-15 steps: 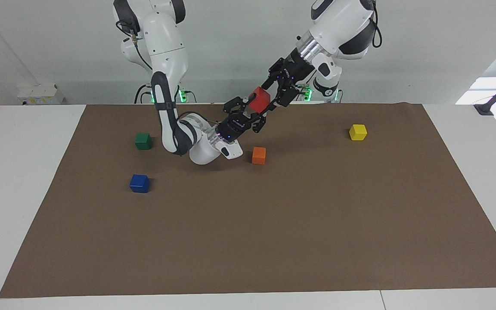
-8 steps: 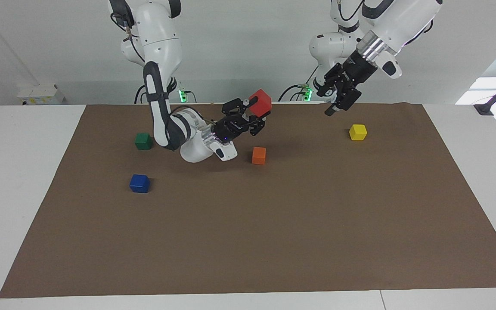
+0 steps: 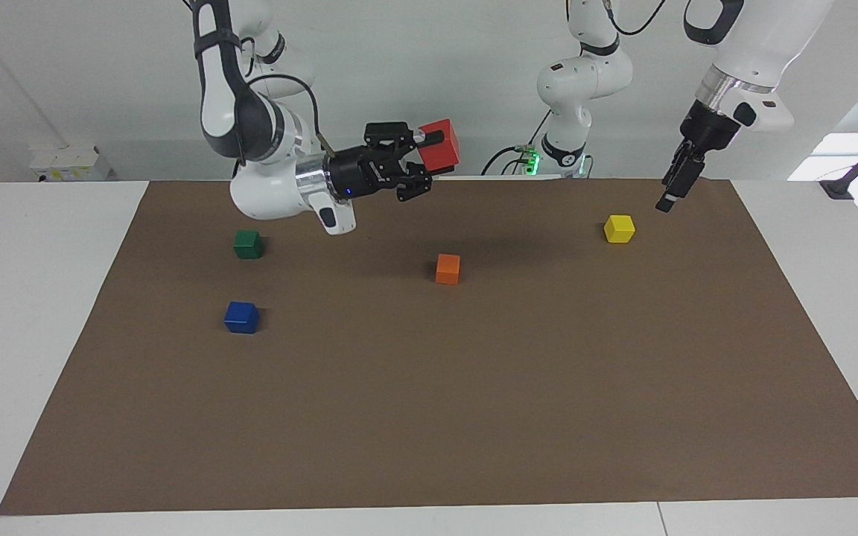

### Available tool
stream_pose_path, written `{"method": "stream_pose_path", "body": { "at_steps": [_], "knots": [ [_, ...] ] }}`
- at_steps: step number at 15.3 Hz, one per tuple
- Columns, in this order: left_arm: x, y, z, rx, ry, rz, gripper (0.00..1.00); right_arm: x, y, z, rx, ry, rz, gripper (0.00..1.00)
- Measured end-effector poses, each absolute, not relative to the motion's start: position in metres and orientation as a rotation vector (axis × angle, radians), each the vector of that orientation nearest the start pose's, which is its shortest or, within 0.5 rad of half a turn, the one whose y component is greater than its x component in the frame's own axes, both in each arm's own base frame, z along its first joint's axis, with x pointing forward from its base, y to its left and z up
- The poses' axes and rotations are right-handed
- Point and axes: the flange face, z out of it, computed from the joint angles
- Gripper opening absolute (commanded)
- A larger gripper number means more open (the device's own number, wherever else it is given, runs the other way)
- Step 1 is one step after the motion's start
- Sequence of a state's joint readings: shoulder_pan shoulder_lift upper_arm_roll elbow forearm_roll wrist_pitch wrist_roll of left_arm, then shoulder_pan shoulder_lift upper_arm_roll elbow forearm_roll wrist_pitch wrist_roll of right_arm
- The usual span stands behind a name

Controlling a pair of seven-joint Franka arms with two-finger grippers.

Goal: Transfer red block to right arm and stack on blue block
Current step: 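Carry the red cube with the right gripper toward the blue cube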

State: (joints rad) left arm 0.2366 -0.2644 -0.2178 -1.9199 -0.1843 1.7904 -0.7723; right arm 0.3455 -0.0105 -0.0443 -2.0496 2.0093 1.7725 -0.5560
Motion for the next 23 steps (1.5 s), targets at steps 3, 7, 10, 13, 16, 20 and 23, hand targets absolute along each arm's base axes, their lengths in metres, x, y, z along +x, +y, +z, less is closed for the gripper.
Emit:
{"method": "stream_pose_path", "body": {
  "at_steps": [3,7,10,13,16,20,23],
  "knots": [
    [0.495,0.002,0.634,-3.069,-0.878,-0.079,1.0,0.51,0.231,0.576,-1.489,0.07,-0.052,0.0],
    [0.513,0.017,0.657,-3.042,-0.516,-0.016,1.0,0.506,0.192,0.594,-1.824,0.025,-0.065,0.0],
    [0.534,0.024,0.664,-3.043,-0.425,0.016,1.0,0.51,0.155,0.595,-2.108,-0.039,-0.098,0.0],
    [0.547,0.012,0.662,-3.034,-0.355,0.027,1.0,0.511,0.131,0.589,-2.442,-0.131,-0.109,0.0],
    [0.548,0.004,0.671,-3.037,-0.336,-0.005,1.0,0.509,0.116,0.574,-2.733,-0.166,-0.072,0.0],
    [0.545,-0.002,0.661,-3.038,-0.311,0.028,1.0,0.512,0.093,0.552,-3.02,-0.129,-0.026,0.0],
    [0.532,-0.003,0.633,-3.046,-0.146,0.091,1.0,0.522,0.067,0.513,-3.099,-0.041,0.07,0.0]
  ]
}}
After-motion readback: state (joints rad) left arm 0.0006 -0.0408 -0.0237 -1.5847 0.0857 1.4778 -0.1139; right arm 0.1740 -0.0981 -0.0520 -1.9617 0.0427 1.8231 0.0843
